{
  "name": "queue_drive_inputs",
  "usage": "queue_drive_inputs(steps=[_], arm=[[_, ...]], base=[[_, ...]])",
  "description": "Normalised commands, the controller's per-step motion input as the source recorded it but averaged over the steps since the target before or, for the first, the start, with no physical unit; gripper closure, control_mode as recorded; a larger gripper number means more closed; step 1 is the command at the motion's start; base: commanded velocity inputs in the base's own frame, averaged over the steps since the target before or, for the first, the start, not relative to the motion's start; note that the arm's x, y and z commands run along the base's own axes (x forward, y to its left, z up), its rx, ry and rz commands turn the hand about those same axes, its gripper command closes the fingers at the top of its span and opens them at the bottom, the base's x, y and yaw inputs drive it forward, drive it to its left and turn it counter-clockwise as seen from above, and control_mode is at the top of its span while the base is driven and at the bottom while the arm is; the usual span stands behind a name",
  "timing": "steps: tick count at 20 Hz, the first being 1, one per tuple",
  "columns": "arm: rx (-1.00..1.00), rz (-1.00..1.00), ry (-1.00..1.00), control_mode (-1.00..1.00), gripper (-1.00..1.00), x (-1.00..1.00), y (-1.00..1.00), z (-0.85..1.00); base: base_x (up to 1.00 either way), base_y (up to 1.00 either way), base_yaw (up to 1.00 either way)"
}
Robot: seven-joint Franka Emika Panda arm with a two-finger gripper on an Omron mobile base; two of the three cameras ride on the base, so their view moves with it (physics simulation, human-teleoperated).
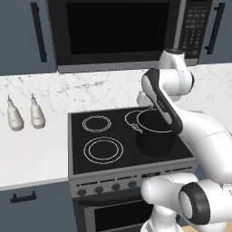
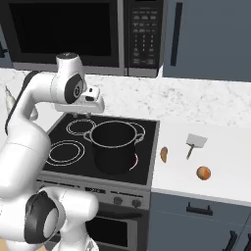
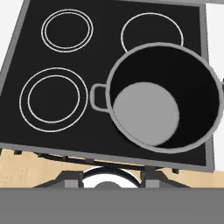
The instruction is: Put the sweet potato and onion in the pot. Retrieve the spatula and lightly stir the vegetables in the pot.
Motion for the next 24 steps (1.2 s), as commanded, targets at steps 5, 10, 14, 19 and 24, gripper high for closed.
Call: queue_drive_inputs(steps=[5, 10, 14, 19, 24], arm=[[0.0, 0.0, 0.0, 1.0, -1.0, 0.0, 0.0, 0.0], [0.0, 0.0, 0.0, 1.0, -1.0, 0.0, 0.0, 0.0], [0.0, 0.0, 0.0, 1.0, -1.0, 0.0, 0.0, 0.0], [0.0, 0.0, 0.0, 1.0, -1.0, 0.0, 0.0, 0.0], [0.0, 0.0, 0.0, 1.0, -1.0, 0.0, 0.0, 0.0]], base=[[0.0, 0.0, 0.0], [0.0, -0.38, 0.0], [0.0, -0.59, 0.0], [0.0, -0.53, 0.0], [0.0, -0.48, 0.0]])
